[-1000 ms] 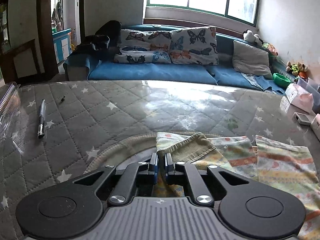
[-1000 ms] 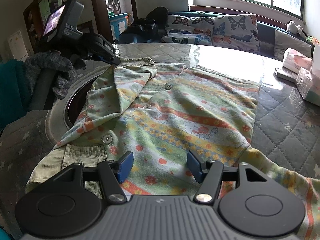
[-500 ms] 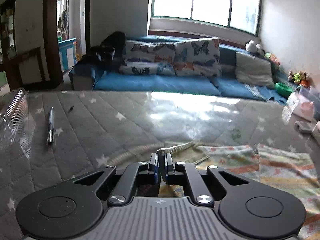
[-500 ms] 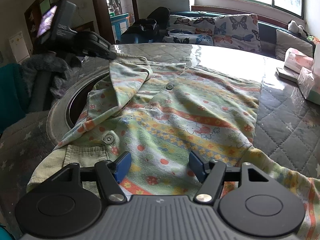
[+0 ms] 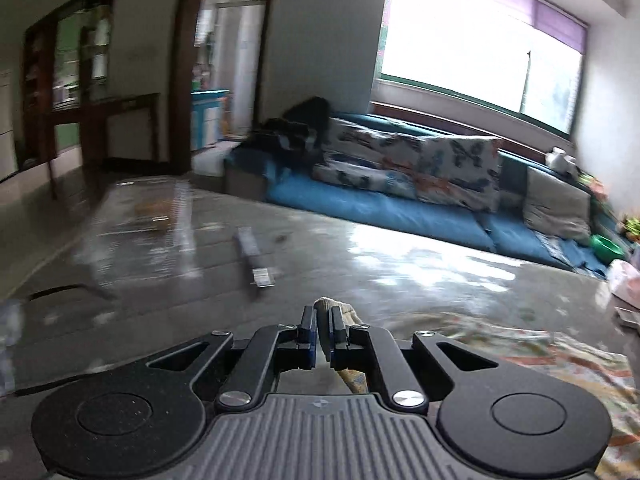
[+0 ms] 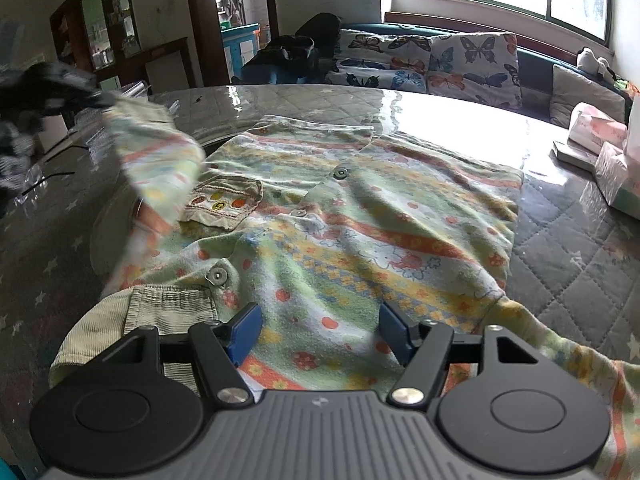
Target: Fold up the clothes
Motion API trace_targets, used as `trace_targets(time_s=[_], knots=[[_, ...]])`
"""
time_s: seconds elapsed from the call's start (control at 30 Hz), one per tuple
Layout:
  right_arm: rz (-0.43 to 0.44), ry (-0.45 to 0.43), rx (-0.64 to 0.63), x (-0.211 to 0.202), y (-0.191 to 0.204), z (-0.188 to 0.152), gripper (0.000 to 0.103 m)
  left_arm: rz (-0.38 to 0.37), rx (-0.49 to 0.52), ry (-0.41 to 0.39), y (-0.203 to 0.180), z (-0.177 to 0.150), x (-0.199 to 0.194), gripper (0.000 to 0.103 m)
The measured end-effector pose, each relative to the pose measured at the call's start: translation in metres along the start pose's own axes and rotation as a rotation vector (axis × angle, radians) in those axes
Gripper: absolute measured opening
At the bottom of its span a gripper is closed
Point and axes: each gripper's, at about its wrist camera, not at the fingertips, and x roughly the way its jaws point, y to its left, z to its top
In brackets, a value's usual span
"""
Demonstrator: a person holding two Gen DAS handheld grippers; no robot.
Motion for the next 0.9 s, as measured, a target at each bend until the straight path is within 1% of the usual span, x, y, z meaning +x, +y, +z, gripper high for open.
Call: trace_targets(time_s=[0.1, 0.23, 0.4, 0.53, 0.63, 0.7, 0.77, 0.83, 0.87, 0.9], knots=[[0.001, -0.012, -0.023, -0.006, 0.006, 0.003, 0.067, 0.059, -0.032, 0.010, 0.029, -0.009, -0.009, 0.006], [0.050, -0.036, -0.087, -0.022, 0.025, 0.008, 0.067, 0.138, -0.039, 0.048, 0.057, -0.026, -0.007, 0.006], [0.135, -0.039, -0.185, -0.037, 0.058, 0.008, 0.067, 0.181, -0.075, 0.086, 0.077, -0.043, -0.002, 0.006], [0.194, -0.025, -0.266, -0.038, 0.086, 0.004, 0.066, 0.185, -0.094, 0.088, 0.084, -0.047, -0.004, 0.006], [0.203, -0.012, -0.308, -0.034, 0.102, 0.001, 0.061, 0.182, -0.102, 0.084, 0.088, -0.050, -0.008, 0.006], [0.209, 0.001, -0.320, -0.028, 0.109, -0.001, 0.057, 0.180, -0.111, 0.082, 0.090, -0.052, -0.009, 0.006], [0.212, 0.015, -0.331, -0.024, 0.113, -0.004, 0.056, 0.179, -0.120, 0.081, 0.094, -0.053, -0.011, 0.006], [0.219, 0.020, -0.347, -0.025, 0.117, -0.007, 0.053, 0.175, -0.126, 0.076, 0.096, -0.053, -0.014, 0.006], [0.221, 0.024, -0.355, -0.025, 0.119, -0.008, 0.046, 0.172, -0.127, 0.073, 0.097, -0.053, -0.015, 0.006], [0.221, 0.034, -0.355, -0.023, 0.119, -0.009, 0.034, 0.169, -0.127, 0.070, 0.098, -0.053, -0.017, 0.006]])
